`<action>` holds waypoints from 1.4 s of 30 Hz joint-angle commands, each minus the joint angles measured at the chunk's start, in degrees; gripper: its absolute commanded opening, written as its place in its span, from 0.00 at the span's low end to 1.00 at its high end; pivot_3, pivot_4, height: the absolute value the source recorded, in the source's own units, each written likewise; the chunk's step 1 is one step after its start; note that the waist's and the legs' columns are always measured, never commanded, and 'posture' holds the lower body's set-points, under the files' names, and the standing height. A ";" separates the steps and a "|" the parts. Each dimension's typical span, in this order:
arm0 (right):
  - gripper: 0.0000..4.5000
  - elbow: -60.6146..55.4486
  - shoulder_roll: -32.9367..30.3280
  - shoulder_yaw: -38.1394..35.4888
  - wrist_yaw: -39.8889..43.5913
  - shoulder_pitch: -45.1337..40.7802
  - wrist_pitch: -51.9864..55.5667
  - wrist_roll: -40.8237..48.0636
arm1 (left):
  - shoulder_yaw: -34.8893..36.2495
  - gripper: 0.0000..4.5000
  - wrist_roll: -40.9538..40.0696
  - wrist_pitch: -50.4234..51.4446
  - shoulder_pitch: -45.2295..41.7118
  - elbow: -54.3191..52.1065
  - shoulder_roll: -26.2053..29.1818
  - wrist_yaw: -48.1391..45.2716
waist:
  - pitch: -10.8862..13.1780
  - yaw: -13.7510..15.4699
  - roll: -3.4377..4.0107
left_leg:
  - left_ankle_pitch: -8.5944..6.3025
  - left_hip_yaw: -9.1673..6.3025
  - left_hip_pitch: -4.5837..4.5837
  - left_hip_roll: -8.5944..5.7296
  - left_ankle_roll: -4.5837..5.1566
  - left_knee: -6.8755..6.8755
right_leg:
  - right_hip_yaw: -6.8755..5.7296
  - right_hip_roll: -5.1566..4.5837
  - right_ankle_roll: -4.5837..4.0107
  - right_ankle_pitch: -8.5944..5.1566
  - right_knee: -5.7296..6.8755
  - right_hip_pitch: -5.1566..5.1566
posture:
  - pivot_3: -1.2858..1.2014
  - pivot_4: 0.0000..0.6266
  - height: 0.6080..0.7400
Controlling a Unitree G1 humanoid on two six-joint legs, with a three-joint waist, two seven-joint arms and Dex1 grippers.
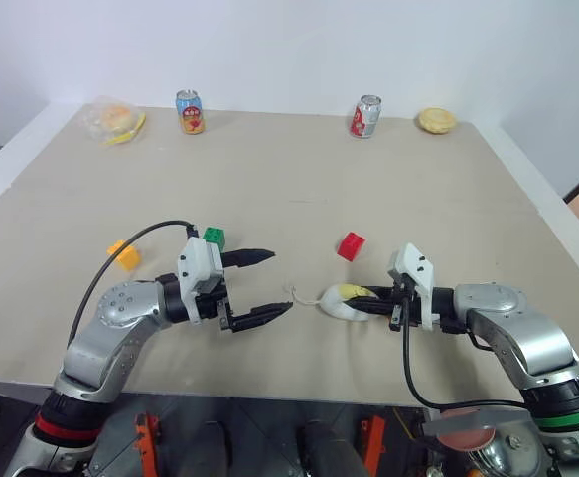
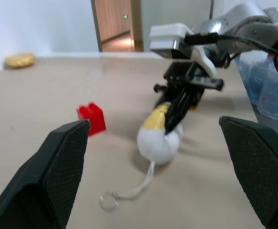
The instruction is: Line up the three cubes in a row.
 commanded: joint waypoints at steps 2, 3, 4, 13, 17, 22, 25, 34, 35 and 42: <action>0.00 -7.83 -0.70 -14.48 -1.39 1.16 6.69 13.36 | -0.62 1.00 0.01 1.82 -4.87 1.36 -3.00 2.08 | 0.01 0.02 0.01 | 0.00 -0.01 -0.02 -0.01 0.00 -0.02 | 0.00 0.00 0.03 -0.02 0.00 0.00 | 0.52 0.24 0.95; 0.00 -7.70 0.10 -17.91 -3.81 1.01 7.08 14.86 | -0.99 1.00 0.33 2.18 -6.09 2.14 -4.25 2.94 | 0.01 0.04 0.01 | 0.00 -0.01 -0.04 -0.01 0.00 -0.02 | 0.00 0.01 0.05 -0.02 0.00 0.00 | 0.52 0.24 0.95; 0.00 -7.32 0.92 -20.82 -6.19 0.71 7.28 16.05 | -1.35 1.00 0.70 2.44 -7.13 2.86 -5.36 3.65 | 0.00 0.02 0.00 | -0.01 -0.04 -0.05 -0.03 0.00 -0.02 | 0.00 0.01 0.08 -0.04 -0.01 0.02 | 0.52 0.24 0.95; 0.00 3.05 7.14 -31.33 -39.61 -0.72 4.02 0.41 | -5.82 1.00 6.15 -1.89 -16.96 14.61 -19.18 8.19 | -0.01 -0.03 0.03 | 0.01 -0.08 -0.01 -0.15 0.01 0.01 | 0.06 -0.01 0.12 0.01 -0.02 0.06 | 0.52 0.24 0.95; 0.00 8.83 10.11 -34.52 -51.52 -1.80 4.18 -4.56 | -7.22 1.00 9.95 -6.72 -21.58 22.50 -25.97 9.69 | -0.04 0.01 0.13 | 0.05 -0.07 -0.08 -0.30 0.08 0.01 | 0.22 -0.05 0.24 0.04 -0.03 0.05 | 0.52 0.24 0.95; 0.22 12.75 12.62 -37.27 -58.12 -2.91 1.51 -6.64 | -8.07 1.00 12.63 -10.44 -24.37 28.36 -30.92 9.98 | -0.13 -0.29 0.31 | 0.03 -0.02 0.01 -0.34 0.11 -0.20 | 0.34 -0.05 0.29 -0.02 -0.05 0.00 | 0.52 0.24 0.95; 0.46 12.27 13.21 -37.71 -58.27 -3.07 -0.76 -6.62 | -8.23 1.00 13.47 -11.55 -24.15 29.06 -31.62 9.65 | -0.17 -0.30 0.55 | 0.03 -0.05 0.06 -0.34 0.12 -0.29 | 0.36 -0.01 0.26 -0.04 -0.04 -0.01 | 0.52 0.24 0.95; 0.99 14.29 10.68 -34.18 -47.83 -3.02 -6.79 -6.38 | -7.16 1.00 13.98 -11.04 -18.98 24.80 -26.93 9.09 | -0.18 -0.25 0.61 | 0.06 -0.05 0.05 -0.35 0.16 -0.26 | 0.37 -0.02 0.29 -0.03 -0.04 0.01 | 0.52 0.24 0.95; 0.99 14.87 10.24 -33.76 -46.84 -3.21 -7.30 -6.56 | -7.05 1.00 14.08 -11.05 -18.42 24.35 -26.31 9.22 | -0.18 -0.25 0.61 | 0.06 -0.05 0.04 -0.35 0.17 -0.26 | 0.37 -0.02 0.29 -0.03 -0.04 0.02 | 0.52 0.24 0.95; 0.99 13.54 6.19 -22.38 -22.08 -6.83 -11.42 -2.59 | -3.25 1.00 13.33 -8.27 -13.24 17.48 -20.85 11.95 | -0.18 -0.59 0.65 | 0.07 -0.05 0.10 -0.33 0.18 -0.28 | 0.39 0.02 0.30 -0.02 -0.04 0.03 | 0.52 0.24 0.95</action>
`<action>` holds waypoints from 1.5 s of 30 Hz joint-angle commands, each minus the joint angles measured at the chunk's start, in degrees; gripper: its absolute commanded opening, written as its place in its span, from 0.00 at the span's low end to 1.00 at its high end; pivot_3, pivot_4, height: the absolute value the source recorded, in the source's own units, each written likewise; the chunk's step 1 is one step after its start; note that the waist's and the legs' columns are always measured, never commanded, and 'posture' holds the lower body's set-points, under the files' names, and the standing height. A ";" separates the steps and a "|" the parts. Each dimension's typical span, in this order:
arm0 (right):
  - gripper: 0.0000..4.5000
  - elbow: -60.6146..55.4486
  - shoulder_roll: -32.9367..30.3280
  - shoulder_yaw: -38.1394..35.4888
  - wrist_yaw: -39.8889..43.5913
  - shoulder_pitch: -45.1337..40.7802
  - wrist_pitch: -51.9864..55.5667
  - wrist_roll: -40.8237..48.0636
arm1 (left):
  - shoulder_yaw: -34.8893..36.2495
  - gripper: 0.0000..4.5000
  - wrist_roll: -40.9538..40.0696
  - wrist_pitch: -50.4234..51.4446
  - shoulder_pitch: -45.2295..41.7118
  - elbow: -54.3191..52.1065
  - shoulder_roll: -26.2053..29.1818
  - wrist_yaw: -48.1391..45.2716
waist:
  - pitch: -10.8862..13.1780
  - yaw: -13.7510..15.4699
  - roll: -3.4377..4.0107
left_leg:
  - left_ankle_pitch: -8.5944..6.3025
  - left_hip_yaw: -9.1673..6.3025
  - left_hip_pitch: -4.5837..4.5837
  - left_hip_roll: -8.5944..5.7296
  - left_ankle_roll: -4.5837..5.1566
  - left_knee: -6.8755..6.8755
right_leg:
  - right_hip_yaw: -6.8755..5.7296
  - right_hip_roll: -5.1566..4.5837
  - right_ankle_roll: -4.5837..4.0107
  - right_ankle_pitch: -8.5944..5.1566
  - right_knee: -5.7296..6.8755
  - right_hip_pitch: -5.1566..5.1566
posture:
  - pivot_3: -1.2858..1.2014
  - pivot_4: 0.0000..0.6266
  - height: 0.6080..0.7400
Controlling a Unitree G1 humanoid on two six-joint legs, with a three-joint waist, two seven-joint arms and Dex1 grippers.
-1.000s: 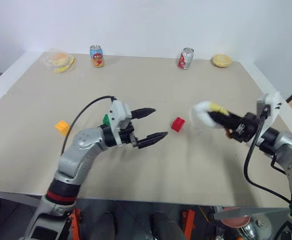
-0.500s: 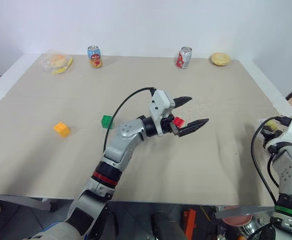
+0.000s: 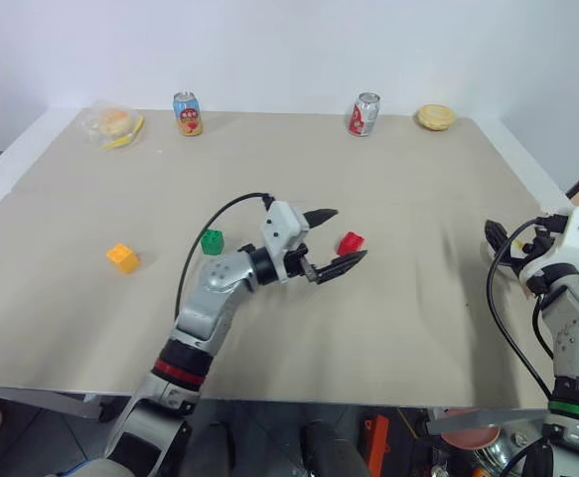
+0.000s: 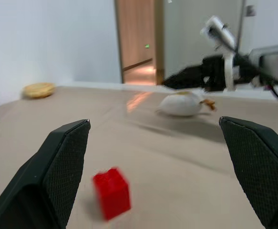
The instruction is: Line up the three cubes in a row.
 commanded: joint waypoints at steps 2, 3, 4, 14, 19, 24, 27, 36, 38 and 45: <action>0.99 -3.76 -3.06 9.78 20.10 -3.38 -2.60 3.46 | 3.47 1.00 -0.61 1.29 2.01 -4.85 2.50 2.30 | 0.00 0.02 0.00 | 0.00 -0.04 0.00 0.01 0.01 0.01 | -0.05 0.01 0.00 0.01 0.00 0.03 | 0.52 0.24 0.95; 0.99 -2.57 -3.59 11.71 23.50 -4.84 -2.44 3.58 | 4.03 1.00 -0.55 1.53 2.77 -5.10 3.14 2.71 | 0.00 0.02 0.00 | 0.01 -0.06 -0.01 0.01 0.01 0.01 | -0.06 0.00 0.00 0.01 0.00 0.04 | 0.52 0.24 0.95; 0.99 -0.37 -4.00 13.92 26.49 -6.91 -2.64 2.85 | 4.54 1.00 -0.24 1.57 3.67 -5.48 3.85 3.22 | 0.00 -0.02 0.00 | 0.01 -0.05 -0.01 0.01 0.00 0.02 | -0.06 0.00 0.00 0.01 -0.01 0.04 | 0.52 0.24 0.95; 0.99 28.46 1.51 26.38 38.35 -22.77 -14.93 -8.19 | 5.75 1.00 -0.36 4.11 8.92 -11.82 5.78 7.35 | 0.07 0.44 -0.09 | 0.00 -0.06 -0.10 0.00 -0.02 0.04 | -0.14 -0.04 -0.02 -0.03 -0.03 0.01 | 0.52 0.24 0.95; 0.99 37.61 3.76 27.63 38.54 -25.59 -16.44 -11.54 | 5.75 1.00 -0.48 5.23 10.05 -14.17 5.75 8.92 | 0.07 0.43 -0.09 | -0.01 -0.06 -0.11 0.00 -0.04 -0.04 | -0.15 -0.05 0.18 0.07 -0.04 -0.01 | 0.52 0.24 0.95; 0.99 41.67 5.32 27.82 37.41 -26.82 -18.02 -13.84 | 5.65 1.00 -1.04 6.00 10.73 -15.44 5.94 9.14 | 0.07 0.36 -0.09 | -0.01 -0.06 -0.08 0.00 -0.04 -0.05 | -0.15 -0.04 0.17 0.08 -0.03 0.00 | 0.52 0.24 0.95; 0.94 42.60 5.79 27.35 37.42 -27.29 -18.52 -14.14 | 5.52 1.00 -1.35 6.11 10.65 -15.54 5.99 9.11 | 0.07 0.34 -0.09 | 0.01 -0.06 -0.06 0.00 -0.06 -0.01 | -0.15 -0.04 0.11 0.11 -0.03 0.01 | 0.52 0.24 0.95; 0.27 41.41 6.14 25.98 37.84 -27.29 -18.51 -13.36 | 4.67 1.00 -2.71 6.20 10.12 -15.26 6.11 7.40 | 0.07 0.35 -0.09 | 0.02 -0.06 -0.07 0.00 -0.07 0.00 | -0.14 -0.04 0.17 0.15 -0.03 0.01 | 0.52 0.24 0.95; 0.28 40.50 6.01 25.76 38.46 -27.10 -18.26 -13.06 | 4.45 1.00 -3.18 6.21 10.43 -15.54 6.40 6.40 | 0.07 0.35 -0.08 | 0.02 -0.06 -0.07 0.00 -0.07 -0.01 | -0.14 -0.04 0.18 0.15 -0.03 0.01 | 0.52 0.24 0.95; 0.28 32.93 5.35 25.60 43.15 -25.23 -18.73 -11.57 | 4.47 1.00 -3.20 6.03 11.40 -16.62 8.03 4.96 | 0.07 0.34 -0.08 | 0.02 -0.07 -0.07 0.00 -0.07 -0.01 | -0.14 -0.03 0.18 0.15 -0.03 0.00 | 0.52 0.24 0.95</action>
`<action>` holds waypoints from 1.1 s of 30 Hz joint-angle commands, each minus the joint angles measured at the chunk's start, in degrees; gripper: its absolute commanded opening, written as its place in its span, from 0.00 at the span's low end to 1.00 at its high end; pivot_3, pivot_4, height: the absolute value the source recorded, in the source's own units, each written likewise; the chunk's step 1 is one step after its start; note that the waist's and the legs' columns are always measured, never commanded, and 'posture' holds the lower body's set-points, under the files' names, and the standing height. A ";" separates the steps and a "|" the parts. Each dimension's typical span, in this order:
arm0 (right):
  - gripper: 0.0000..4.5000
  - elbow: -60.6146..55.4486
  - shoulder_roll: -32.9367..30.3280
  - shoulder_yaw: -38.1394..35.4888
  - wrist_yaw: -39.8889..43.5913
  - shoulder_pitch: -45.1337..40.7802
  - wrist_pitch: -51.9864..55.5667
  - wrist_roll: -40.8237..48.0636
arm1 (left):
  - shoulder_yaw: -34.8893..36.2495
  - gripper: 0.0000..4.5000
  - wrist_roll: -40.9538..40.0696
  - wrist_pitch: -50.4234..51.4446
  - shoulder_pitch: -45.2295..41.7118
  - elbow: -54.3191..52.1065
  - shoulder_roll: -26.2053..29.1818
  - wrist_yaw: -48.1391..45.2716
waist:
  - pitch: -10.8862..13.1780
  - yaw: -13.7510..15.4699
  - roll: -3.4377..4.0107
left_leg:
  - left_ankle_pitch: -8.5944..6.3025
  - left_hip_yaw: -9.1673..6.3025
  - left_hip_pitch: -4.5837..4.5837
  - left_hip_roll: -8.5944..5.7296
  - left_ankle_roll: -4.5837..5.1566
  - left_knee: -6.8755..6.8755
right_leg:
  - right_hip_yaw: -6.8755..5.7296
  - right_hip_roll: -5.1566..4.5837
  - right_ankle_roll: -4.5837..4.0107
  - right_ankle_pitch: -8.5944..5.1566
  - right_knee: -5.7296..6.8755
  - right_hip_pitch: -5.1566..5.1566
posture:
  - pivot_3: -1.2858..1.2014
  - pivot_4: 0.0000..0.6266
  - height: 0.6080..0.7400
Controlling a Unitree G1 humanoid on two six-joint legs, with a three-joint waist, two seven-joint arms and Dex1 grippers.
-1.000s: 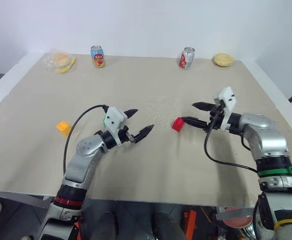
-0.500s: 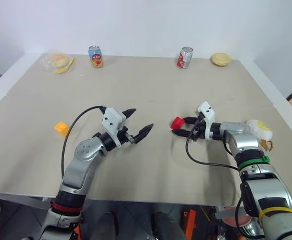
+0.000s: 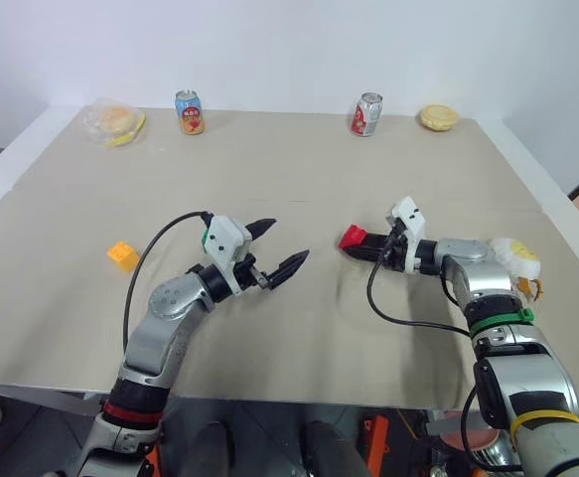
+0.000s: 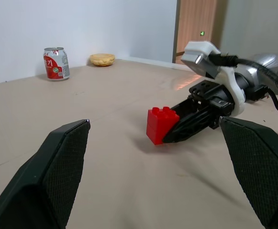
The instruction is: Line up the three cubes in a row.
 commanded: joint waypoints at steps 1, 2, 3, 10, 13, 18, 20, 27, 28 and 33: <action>0.28 -10.36 -1.71 -0.22 5.35 2.18 0.93 2.58 | 0.11 1.00 -1.10 0.14 1.58 -5.27 3.02 -3.04 | 0.00 -0.01 0.00 | 0.00 0.00 -0.01 0.00 0.00 0.00 | 0.00 0.00 0.00 0.00 0.00 -0.01 | 0.52 0.24 0.95; 0.28 -14.31 -2.22 0.63 7.47 3.71 2.37 3.29 | 0.42 1.00 -1.67 0.32 2.58 -6.32 4.57 -4.59 | 0.00 0.00 0.00 | 0.00 0.00 0.00 0.01 0.00 -0.01 | 0.00 0.00 0.00 -0.01 0.00 -0.01 | 0.52 0.24 0.95; 0.28 -18.61 -2.84 1.59 9.42 5.54 3.82 3.91 | 0.85 1.00 -2.51 0.52 3.74 -7.45 6.55 -6.62 | 0.00 0.00 0.01 | -0.01 -0.01 -0.01 0.01 -0.01 -0.06 | 0.00 0.00 0.00 -0.06 0.00 -0.01 | 0.52 0.24 0.95; 0.28 -37.40 -7.20 7.42 15.46 16.15 5.67 3.90 | 2.60 1.00 -7.00 0.09 8.53 -9.95 19.04 -19.95 | 0.00 0.02 0.01 | -0.10 -0.05 0.00 0.06 -0.10 -0.08 | -0.11 -0.02 -0.36 -0.38 0.05 -0.04 | 0.52 0.24 0.95; 0.28 -42.32 -8.70 8.69 15.56 19.44 5.86 3.75 | 2.93 1.00 -7.89 -0.73 9.30 -9.21 22.86 -24.93 | 0.00 0.02 0.00 | -0.10 -0.03 0.01 0.06 -0.10 -0.04 | -0.11 -0.05 -0.37 -0.37 0.05 -0.04 | 0.52 0.24 0.95; 0.28 -45.10 -8.89 9.56 13.57 22.44 5.17 2.96 | 1.77 1.00 -6.54 -3.80 10.36 -7.04 25.79 -30.49 | 0.00 0.03 -0.01 | -0.09 0.04 0.03 0.09 -0.11 0.02 | -0.11 -0.10 -0.42 -0.34 0.04 -0.06 | 0.52 0.24 0.95; 0.28 -45.27 -8.76 9.67 13.04 23.00 4.95 2.71 | 1.73 1.00 -6.28 -4.38 10.32 -6.60 25.50 -30.88 | 0.01 0.03 -0.01 | -0.09 0.06 0.03 0.10 -0.10 0.02 | -0.11 -0.10 -0.43 -0.34 0.05 -0.08 | 0.52 0.24 0.95; 0.28 -44.10 -8.91 10.21 11.95 23.71 3.51 1.94 | 1.38 1.00 -5.17 -5.36 9.11 -5.03 24.74 -30.94 | 0.01 0.04 -0.01 | -0.09 0.07 0.00 0.12 -0.11 -0.02 | -0.12 -0.08 -0.43 -0.35 0.05 -0.12 | 0.52 0.24 0.95; 0.28 -44.19 -8.93 10.14 11.99 23.71 3.51 2.09 | 1.38 1.00 -5.15 -5.35 8.98 -4.84 24.73 -30.97 | 0.01 0.04 -0.02 | -0.10 0.06 0.00 0.12 -0.11 -0.02 | -0.12 -0.07 -0.43 -0.35 0.05 -0.12 | 0.52 0.24 0.95; 0.59 -45.11 -9.10 9.59 12.55 23.40 4.37 3.37 | 1.53 1.00 -4.77 -5.45 8.17 -3.92 24.21 -30.35 | 0.01 0.04 -0.02 | -0.09 0.06 0.01 0.13 -0.10 -0.01 | -0.12 -0.07 -0.43 -0.35 0.05 -0.11 | 0.52 0.24 0.95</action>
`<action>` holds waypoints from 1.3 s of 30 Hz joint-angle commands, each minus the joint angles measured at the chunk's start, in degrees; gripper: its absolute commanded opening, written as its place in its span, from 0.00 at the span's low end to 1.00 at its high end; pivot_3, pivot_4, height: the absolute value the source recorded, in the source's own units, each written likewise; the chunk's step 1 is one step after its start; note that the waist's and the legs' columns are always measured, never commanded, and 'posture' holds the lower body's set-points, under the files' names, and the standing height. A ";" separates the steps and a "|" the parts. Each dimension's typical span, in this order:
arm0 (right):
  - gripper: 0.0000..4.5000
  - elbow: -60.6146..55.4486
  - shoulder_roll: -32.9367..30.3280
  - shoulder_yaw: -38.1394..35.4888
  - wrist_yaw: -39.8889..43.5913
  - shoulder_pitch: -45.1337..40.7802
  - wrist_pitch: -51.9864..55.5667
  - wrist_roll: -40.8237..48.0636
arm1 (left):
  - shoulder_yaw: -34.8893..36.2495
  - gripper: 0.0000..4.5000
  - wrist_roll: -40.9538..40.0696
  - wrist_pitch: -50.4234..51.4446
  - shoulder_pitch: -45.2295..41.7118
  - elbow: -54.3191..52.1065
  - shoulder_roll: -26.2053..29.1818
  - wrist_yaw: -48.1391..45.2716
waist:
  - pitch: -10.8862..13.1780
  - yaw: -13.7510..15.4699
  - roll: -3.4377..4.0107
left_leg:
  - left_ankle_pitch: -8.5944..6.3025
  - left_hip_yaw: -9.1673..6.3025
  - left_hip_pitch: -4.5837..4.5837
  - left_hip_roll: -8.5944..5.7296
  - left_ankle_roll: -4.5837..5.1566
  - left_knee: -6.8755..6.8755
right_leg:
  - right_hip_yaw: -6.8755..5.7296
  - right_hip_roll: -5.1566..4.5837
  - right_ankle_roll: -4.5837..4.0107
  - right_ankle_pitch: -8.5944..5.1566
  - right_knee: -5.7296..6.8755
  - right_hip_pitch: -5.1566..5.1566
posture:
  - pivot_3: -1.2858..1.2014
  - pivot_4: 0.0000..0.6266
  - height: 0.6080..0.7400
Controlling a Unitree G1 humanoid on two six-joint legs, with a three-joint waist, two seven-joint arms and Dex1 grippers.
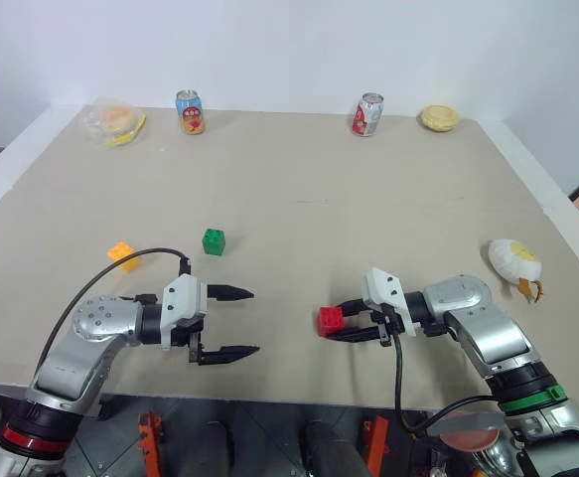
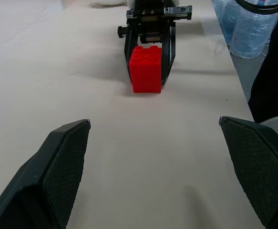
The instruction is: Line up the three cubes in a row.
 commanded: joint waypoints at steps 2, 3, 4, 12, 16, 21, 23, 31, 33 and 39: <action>0.74 -2.78 -0.85 -1.68 0.95 -0.78 1.12 2.77 | 0.91 1.00 0.01 -0.85 -1.35 -0.15 -0.77 0.95 | 0.00 0.00 0.00 | 0.00 0.00 0.00 0.00 0.00 0.01 | 0.00 0.00 0.00 0.00 0.00 0.01 | 0.52 0.24 0.95; 0.82 -3.40 -0.99 -2.07 1.10 -0.94 1.81 3.61 | 1.07 1.00 -0.08 -0.63 -1.24 -0.33 -0.96 1.33 | 0.00 0.00 0.00 | 0.00 0.00 0.00 0.00 0.00 0.00 | 0.00 0.00 0.00 0.00 0.00 0.01 | 0.52 0.24 0.95; 0.86 -3.79 -1.11 -2.25 1.13 -1.03 2.22 4.11 | 1.18 1.00 -0.15 -0.48 -1.15 -0.46 -1.06 1.54 | 0.00 0.00 0.00 | 0.00 0.00 0.00 0.00 0.00 0.00 | 0.00 0.00 0.00 0.00 0.00 0.00 | 0.52 0.24 0.95; 0.99 -11.76 -0.40 -8.85 -2.09 -5.13 13.67 16.11 | 6.91 1.00 1.91 4.56 -2.83 -2.50 -11.36 24.41 | 0.02 0.04 -0.05 | 0.01 -0.04 0.00 0.01 0.01 0.04 | -0.01 0.02 0.06 0.04 0.01 0.06 | 0.52 0.24 0.95; 0.99 -9.75 3.31 -11.14 -7.86 -10.12 15.40 17.83 | 9.57 1.00 9.59 7.04 -4.41 -3.35 -19.55 43.70 | 0.02 0.03 -0.11 | 0.02 -0.09 0.01 0.01 0.03 0.14 | -0.02 0.08 0.10 0.18 0.01 0.11 | 0.52 0.24 0.95; 0.99 -5.54 5.96 -10.02 -10.79 -13.66 13.59 15.22 | 9.27 1.00 16.17 9.74 -4.97 -1.24 -26.41 56.94 | 0.00 0.05 -0.15 | 0.03 -0.10 -0.01 -0.02 0.03 0.16 | 0.00 0.08 0.15 0.22 0.00 0.13 | 0.52 0.24 0.95; 0.99 -4.46 6.40 -9.38 -10.71 -14.43 12.94 14.63 | 9.36 1.00 17.37 10.14 -5.52 0.51 -27.70 59.48 | 0.00 0.15 -0.15 | 0.03 -0.12 -0.03 -0.04 0.03 0.14 | 0.00 0.08 0.22 0.22 0.00 0.13 | 0.52 0.24 0.95; 0.99 1.24 9.06 -8.83 -11.59 -17.93 9.42 12.18 | 8.59 1.00 18.34 10.19 -8.96 9.61 -29.20 61.36 | 0.00 0.09 -0.15 | 0.03 -0.14 -0.04 -0.06 0.03 0.10 | -0.01 0.10 0.37 0.32 0.00 0.09 | 0.52 0.24 0.95; 0.99 1.43 9.26 -8.71 -11.57 -18.04 9.10 11.88 | 7.81 1.00 18.50 10.23 -9.59 11.51 -29.19 60.66 | 0.00 0.09 -0.15 | 0.03 -0.13 -0.05 -0.06 0.03 0.10 | -0.01 0.10 0.35 0.31 0.00 0.10 | 0.52 0.24 0.95; 0.99 0.79 9.72 -8.94 -12.04 -17.83 9.14 11.72 | 7.90 1.00 19.20 10.85 -11.75 16.49 -29.11 61.19 | 0.01 0.09 -0.15 | 0.03 -0.15 -0.06 -0.06 0.02 0.03 | -0.01 0.10 0.38 0.28 0.00 0.08 | 0.52 0.24 0.95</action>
